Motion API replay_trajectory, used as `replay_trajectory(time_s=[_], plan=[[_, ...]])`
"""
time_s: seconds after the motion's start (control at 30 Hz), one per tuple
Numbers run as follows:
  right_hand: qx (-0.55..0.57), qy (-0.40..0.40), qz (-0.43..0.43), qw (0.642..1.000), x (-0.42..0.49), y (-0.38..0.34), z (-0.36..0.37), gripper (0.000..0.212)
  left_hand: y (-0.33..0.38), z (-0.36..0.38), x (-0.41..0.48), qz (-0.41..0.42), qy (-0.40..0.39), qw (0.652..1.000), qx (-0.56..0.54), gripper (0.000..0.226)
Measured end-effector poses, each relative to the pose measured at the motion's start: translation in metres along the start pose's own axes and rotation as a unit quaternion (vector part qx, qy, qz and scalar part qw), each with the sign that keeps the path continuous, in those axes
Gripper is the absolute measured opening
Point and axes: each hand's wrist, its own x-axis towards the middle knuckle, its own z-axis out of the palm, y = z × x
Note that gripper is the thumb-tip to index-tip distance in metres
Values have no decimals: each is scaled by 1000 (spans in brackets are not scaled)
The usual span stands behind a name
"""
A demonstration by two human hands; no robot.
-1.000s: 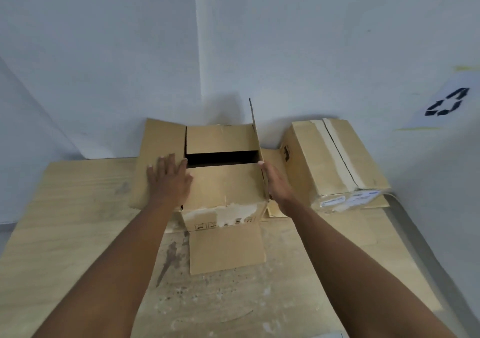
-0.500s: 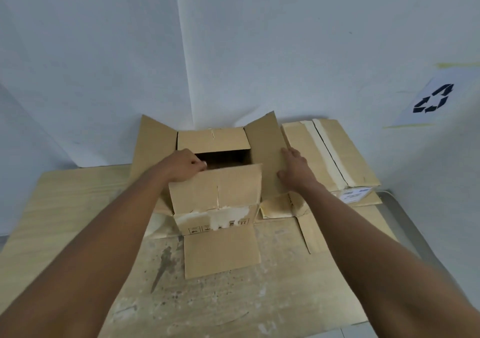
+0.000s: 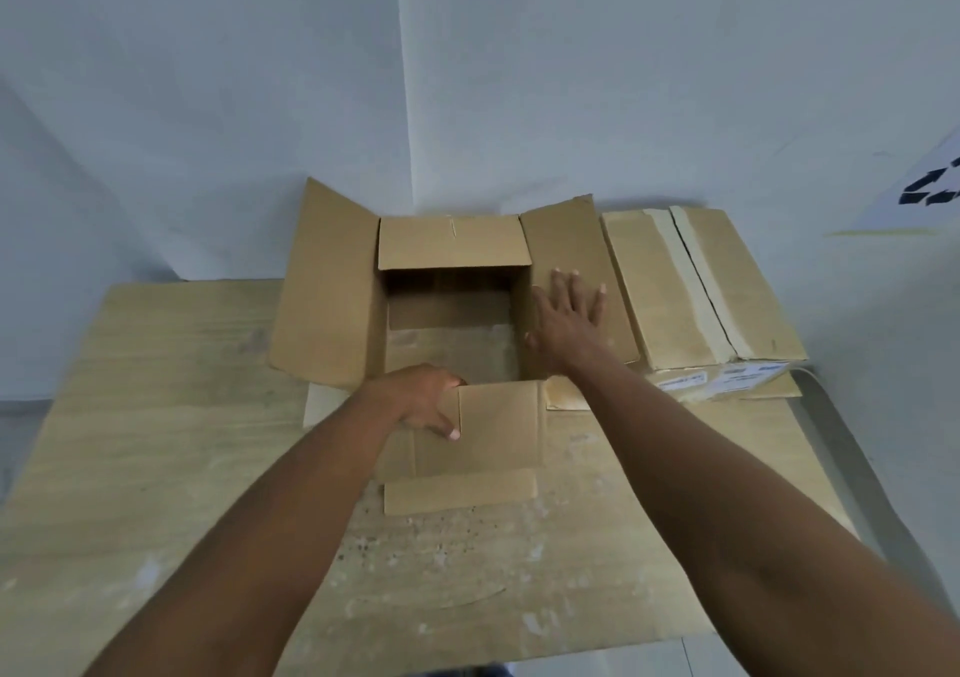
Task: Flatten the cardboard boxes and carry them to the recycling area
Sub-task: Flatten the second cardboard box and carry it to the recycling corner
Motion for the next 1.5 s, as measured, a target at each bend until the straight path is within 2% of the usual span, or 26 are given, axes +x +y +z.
replay_trajectory(time_s=[0.1, 0.23, 0.4, 0.5, 0.57, 0.67, 0.73, 0.8, 0.87, 0.9, 0.93, 1.0, 1.03, 1.07, 1.13, 1.2, 1.27, 1.37, 1.43, 1.5], plan=[[-12, -5, -34, 999, 8, -11, 8, 65, -8, 2, 3, 10, 14, 1000, -17, 63], [22, -3, -32, 999, 19, -21, 15, 76, -17, 1, 0, 8, 2, 1000, -18, 69], [39, 107, -24, 993, 37, -27, -6, 97, -15, 0, -3, 11, -37, 999, -21, 68], [76, 141, -24, 987, 55, -32, -27, 97, -11, -1, -6, 0, -94, 995, 27, 81], [86, 129, -9, 988, 68, -33, -36, 96, -11, -4, -8, -17, -151, 987, 50, 88], [84, 69, 12, 994, 84, -34, -39, 91, -10, -13, -11, -31, -239, 968, 76, 92], [81, 35, 27, 996, 88, -34, -38, 87, -10, -22, -17, -29, -246, 965, 82, 87], [81, 20, 36, 996, 89, -34, -36, 86, -16, -34, -25, -16, -149, 989, 6, 74], [83, 22, 44, 995, 85, -34, -34, 86, -28, -45, -33, -10, 42, 997, -71, 58], [85, 27, 50, 995, 82, -33, -33, 86, -36, -51, -35, -19, 157, 987, -38, 53], [86, 38, 58, 994, 79, -31, -31, 87, -44, -57, -37, -38, 265, 963, 40, 53], [98, 70, 82, 989, 67, -25, -32, 91, -64, -62, -37, -105, 404, 894, 161, 61], [115, 83, 98, 985, 60, -21, -33, 96, -74, -63, -38, -150, 427, 877, 164, 68], [139, 89, 116, 980, 52, -16, -33, 102, -82, -63, -39, -196, 424, 873, 142, 77], [201, 89, 156, 963, 37, -9, -33, 116, -94, -59, -40, -274, 379, 882, 63, 96], [249, 92, 191, 945, 25, -3, -35, 127, -96, -54, -40, -303, 357, 883, 2, 111], [268, 85, 213, 936, 17, 3, -40, 128, -95, -52, -42, -320, 381, 867, -46, 122], [297, 74, 239, 922, 15, 12, -48, 108, -99, -57, -50, -355, 403, 835, -123, 126], [308, 62, 233, 920, 14, 12, -53, 88, -104, -60, -57, -361, 411, 826, -135, 111], [302, 55, 216, 927, 14, 7, -58, 71, -107, -63, -64, -337, 444, 822, -114, 86]])
